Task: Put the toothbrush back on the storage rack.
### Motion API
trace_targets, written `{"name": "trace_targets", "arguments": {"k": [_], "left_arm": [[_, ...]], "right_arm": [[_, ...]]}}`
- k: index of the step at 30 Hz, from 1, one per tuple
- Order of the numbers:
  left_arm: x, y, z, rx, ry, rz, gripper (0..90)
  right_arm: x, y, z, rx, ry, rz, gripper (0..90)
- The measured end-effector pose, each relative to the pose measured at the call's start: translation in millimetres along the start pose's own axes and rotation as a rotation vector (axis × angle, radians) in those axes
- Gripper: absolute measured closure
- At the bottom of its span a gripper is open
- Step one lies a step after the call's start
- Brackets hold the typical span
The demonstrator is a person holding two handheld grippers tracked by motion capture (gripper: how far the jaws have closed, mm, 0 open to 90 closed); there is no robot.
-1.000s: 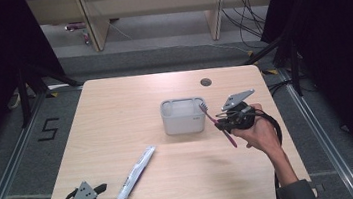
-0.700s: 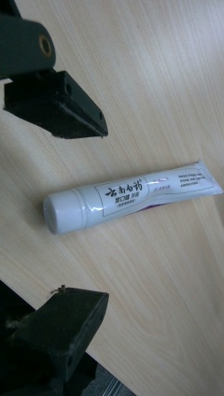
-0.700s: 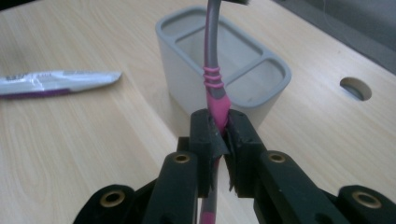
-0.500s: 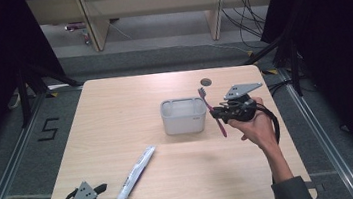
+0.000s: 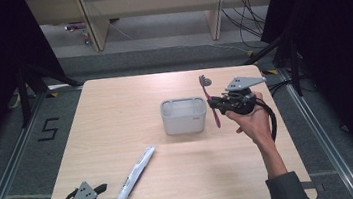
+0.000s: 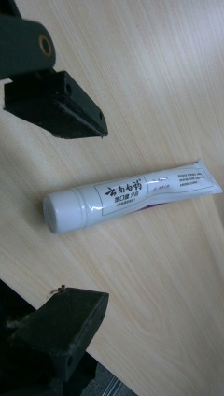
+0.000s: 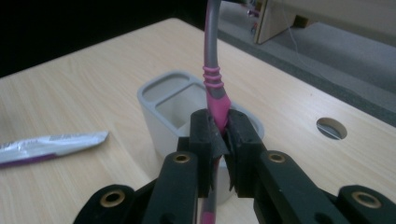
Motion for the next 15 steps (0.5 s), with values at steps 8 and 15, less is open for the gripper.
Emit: {"name": "trace_targets", "arguments": {"k": [8, 15], "left_arm": [[-0.3, 0.3, -0.4, 0.001, 0.0, -0.002, 15.9], [-0.2, 0.6, -0.3, 0.001, -0.002, 0.0, 15.9]], "right_arm": [[-2.5, 4.8, 9.7, -0.049, 0.095, -0.01, 81.9], [-13.1, 6.4, 14.3, -0.09, 0.152, -0.023, 81.8]]}}
Point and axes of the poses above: each handheld gripper's, and its own axes: x roughly backward along the jaws, z roughly out of its top, y roughly to its right, the point moved 1 cm from there along -x, roughly forward along the jaws, and after that the axes turned 12 degrees about -z, right-handed, at the moved point
